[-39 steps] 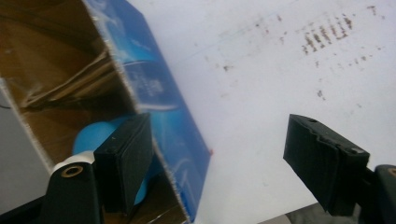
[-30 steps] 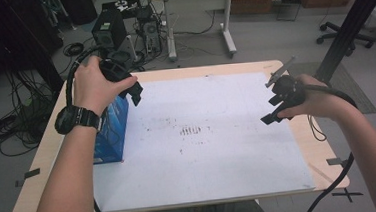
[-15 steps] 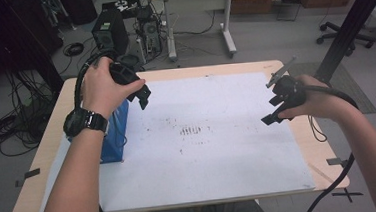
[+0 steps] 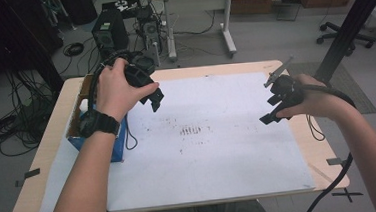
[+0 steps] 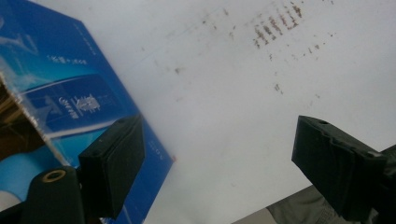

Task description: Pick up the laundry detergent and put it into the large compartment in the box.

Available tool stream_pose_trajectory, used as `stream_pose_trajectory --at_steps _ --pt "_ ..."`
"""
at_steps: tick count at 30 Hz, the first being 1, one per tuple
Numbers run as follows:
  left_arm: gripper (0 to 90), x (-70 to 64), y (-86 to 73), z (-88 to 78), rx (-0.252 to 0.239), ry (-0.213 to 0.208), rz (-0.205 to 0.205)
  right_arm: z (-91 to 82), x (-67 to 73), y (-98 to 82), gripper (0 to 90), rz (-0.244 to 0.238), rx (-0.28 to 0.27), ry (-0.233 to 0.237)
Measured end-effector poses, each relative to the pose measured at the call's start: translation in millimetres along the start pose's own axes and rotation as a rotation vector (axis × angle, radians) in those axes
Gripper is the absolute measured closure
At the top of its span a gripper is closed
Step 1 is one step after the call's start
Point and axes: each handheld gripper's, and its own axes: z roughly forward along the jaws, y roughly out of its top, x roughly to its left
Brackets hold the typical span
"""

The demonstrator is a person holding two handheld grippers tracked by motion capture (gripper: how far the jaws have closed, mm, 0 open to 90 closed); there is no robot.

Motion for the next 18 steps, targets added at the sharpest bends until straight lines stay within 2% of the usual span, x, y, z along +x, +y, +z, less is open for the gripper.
stream_pose_trajectory --at_steps 10,18 --pt "17.4 -9.0 2.6 7.8 0.012 -0.01 0.023 0.0 -0.2 -1.1 19.5 0.005 -0.001 0.001" --pt "17.4 -13.0 4.8 11.3 0.019 -0.003 0.041 -0.7 -0.1 -1.7 19.4 0.007 0.001 -0.001"
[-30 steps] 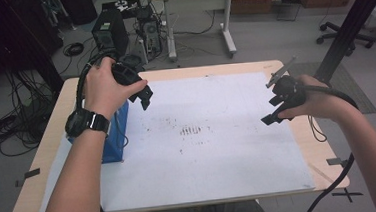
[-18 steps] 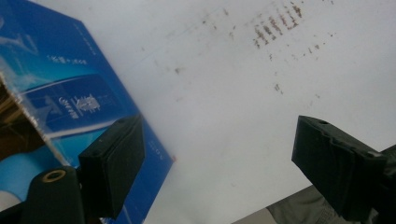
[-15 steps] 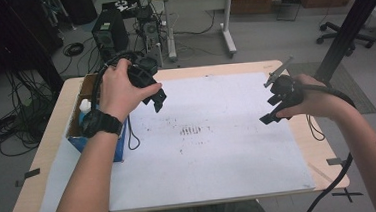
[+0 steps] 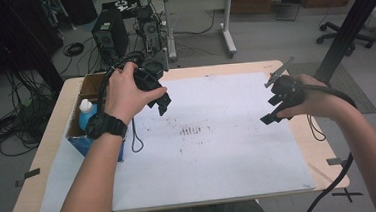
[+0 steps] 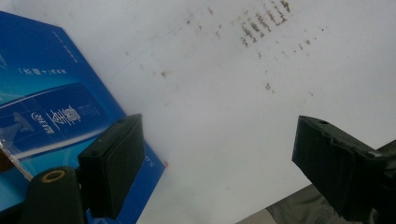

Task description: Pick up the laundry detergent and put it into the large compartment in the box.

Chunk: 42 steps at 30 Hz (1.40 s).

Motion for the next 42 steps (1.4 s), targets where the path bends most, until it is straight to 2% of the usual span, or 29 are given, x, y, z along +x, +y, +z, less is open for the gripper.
stream_pose_trajectory --at_steps 9,30,42 --pt "17.4 -1.1 0.2 6.0 0.003 -0.007 0.005 2.7 0.4 -1.0 19.4 0.001 0.007 0.002" --pt "17.4 -0.1 -2.7 8.1 0.015 -0.012 0.005 1.1 3.2 0.8 19.4 -0.002 0.006 0.0" --pt "17.4 -4.4 -2.4 9.1 0.016 -0.013 0.014 -1.1 4.7 0.6 19.4 -0.003 0.004 -0.002"
